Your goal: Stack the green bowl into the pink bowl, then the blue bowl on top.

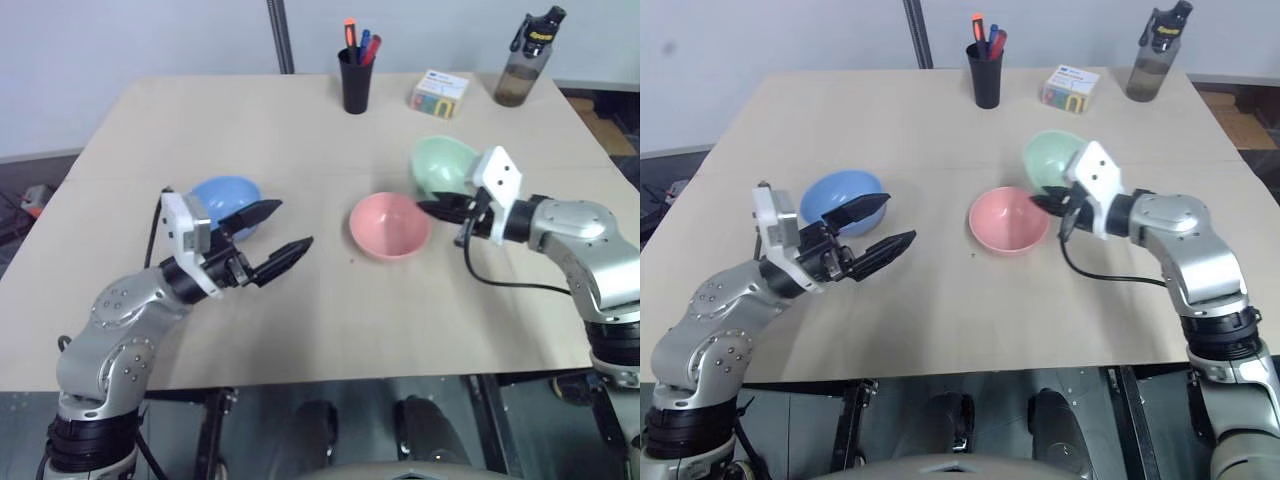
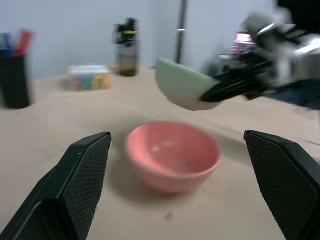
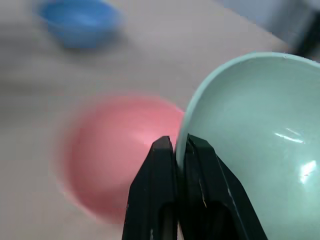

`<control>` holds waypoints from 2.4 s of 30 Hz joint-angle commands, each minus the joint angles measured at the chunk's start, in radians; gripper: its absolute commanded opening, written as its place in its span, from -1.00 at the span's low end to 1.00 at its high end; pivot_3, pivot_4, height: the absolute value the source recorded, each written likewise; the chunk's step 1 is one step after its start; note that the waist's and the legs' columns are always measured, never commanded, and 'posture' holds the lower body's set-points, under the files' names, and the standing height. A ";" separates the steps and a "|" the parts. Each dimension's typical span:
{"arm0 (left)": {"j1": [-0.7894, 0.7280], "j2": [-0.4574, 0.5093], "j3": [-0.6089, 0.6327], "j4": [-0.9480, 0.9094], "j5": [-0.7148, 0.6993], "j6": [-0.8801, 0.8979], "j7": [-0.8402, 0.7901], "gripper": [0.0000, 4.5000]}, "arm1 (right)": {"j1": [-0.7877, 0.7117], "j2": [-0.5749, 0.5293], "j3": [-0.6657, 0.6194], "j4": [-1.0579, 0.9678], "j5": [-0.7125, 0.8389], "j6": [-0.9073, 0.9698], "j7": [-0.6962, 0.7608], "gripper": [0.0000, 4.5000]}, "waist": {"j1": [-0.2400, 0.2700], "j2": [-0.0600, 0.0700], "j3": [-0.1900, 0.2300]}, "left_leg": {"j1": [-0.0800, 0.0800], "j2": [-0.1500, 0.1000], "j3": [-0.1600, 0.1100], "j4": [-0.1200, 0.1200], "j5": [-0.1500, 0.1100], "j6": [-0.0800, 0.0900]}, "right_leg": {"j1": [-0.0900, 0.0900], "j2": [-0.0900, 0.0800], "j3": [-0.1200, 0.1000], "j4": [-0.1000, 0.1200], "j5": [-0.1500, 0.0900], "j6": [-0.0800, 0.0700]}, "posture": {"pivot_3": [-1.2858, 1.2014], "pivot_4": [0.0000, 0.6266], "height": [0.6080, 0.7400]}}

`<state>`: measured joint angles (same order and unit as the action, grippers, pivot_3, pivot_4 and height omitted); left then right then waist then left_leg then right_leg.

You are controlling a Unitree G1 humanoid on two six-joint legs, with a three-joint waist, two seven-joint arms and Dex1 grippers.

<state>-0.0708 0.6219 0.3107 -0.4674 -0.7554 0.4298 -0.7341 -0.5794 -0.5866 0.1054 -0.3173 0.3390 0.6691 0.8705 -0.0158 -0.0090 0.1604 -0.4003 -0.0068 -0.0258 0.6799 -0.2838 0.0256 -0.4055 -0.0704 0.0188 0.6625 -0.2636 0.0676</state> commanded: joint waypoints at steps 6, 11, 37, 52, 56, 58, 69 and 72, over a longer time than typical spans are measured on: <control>0.016 0.015 0.085 -0.076 -0.020 0.013 0.087 1.00 | 0.006 0.042 0.119 0.000 0.010 -0.022 0.036 0.25 | 0.007 0.000 0.000 | 0.001 -0.001 -0.003 0.003 0.000 0.000 | 0.002 -0.001 -0.002 0.000 0.000 0.000 | 0.03 -0.52 1.00; 0.035 0.094 0.069 -0.105 0.197 0.139 0.316 1.00 | -0.028 0.085 0.080 0.018 -0.007 -0.104 -0.006 0.99 | 0.000 0.000 0.000 | 0.001 -0.001 -0.003 0.002 0.000 0.000 | 0.002 0.000 -0.002 0.001 0.000 0.000 | 0.03 -0.52 1.00; -0.412 0.375 -0.479 0.210 0.663 0.290 0.130 -0.98 | -0.035 0.127 0.045 -0.013 -0.010 -0.211 -0.046 1.00 | 0.001 -0.002 0.003 | -0.004 -0.006 -0.001 0.001 0.000 0.000 | -0.004 0.000 -0.002 0.001 0.000 0.000 | 0.03 -0.52 1.00; -0.927 0.090 -0.561 0.476 0.508 -0.024 -0.358 -0.98 | 0.351 -0.061 -0.283 -0.270 0.059 -0.141 -0.142 1.00 | 0.015 -0.002 0.004 | -0.013 -0.007 -0.007 0.007 0.000 0.000 | -0.007 0.000 -0.008 0.002 0.000 0.000 | 0.03 -0.52 1.00; -1.033 -0.029 -0.629 0.685 0.553 -0.162 -0.481 -0.98 | 0.436 -0.052 -0.301 -0.371 0.061 -0.108 -0.220 1.00 | 0.003 -0.002 0.004 | -0.013 -0.008 -0.006 0.009 0.000 0.000 | -0.006 0.000 -0.007 0.002 0.000 0.001 | 0.03 -0.52 1.00; -1.048 -0.063 -0.652 0.746 0.557 -0.216 -0.552 -0.98 | 0.466 -0.048 -0.305 -0.411 0.058 -0.094 -0.251 1.00 | -0.007 -0.002 0.004 | -0.012 -0.007 -0.005 0.008 0.000 0.000 | -0.006 0.000 -0.005 0.003 0.000 0.001 | 0.03 -0.52 1.00; -1.076 -0.084 -0.577 0.796 0.565 -0.236 -0.607 0.07 | 0.527 -0.059 -0.319 -0.449 0.065 -0.083 -0.302 1.00 | -0.015 -0.002 0.004 | -0.013 -0.007 -0.006 0.009 0.000 0.000 | -0.006 0.001 -0.006 0.003 0.000 0.001 | 0.03 -0.52 1.00; -1.040 -0.047 -0.481 0.709 0.518 -0.104 -0.526 0.07 | 0.516 -0.074 -0.305 -0.400 0.064 -0.108 -0.270 1.00 | -0.017 -0.002 0.004 | -0.013 -0.007 -0.006 0.010 0.000 0.000 | -0.006 0.001 -0.006 0.003 0.000 0.001 | 0.03 -0.52 1.00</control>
<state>-1.1061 0.5415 -0.2631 0.3302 -0.1945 0.2541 -1.3172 -0.0539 -0.6453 -0.1777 -0.7297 0.4015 0.5927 0.5834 -0.0324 -0.0111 0.1645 -0.4131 -0.0138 -0.0323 0.6895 -0.2836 0.0260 -0.4120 -0.0697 0.0125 0.6660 -0.2637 0.0682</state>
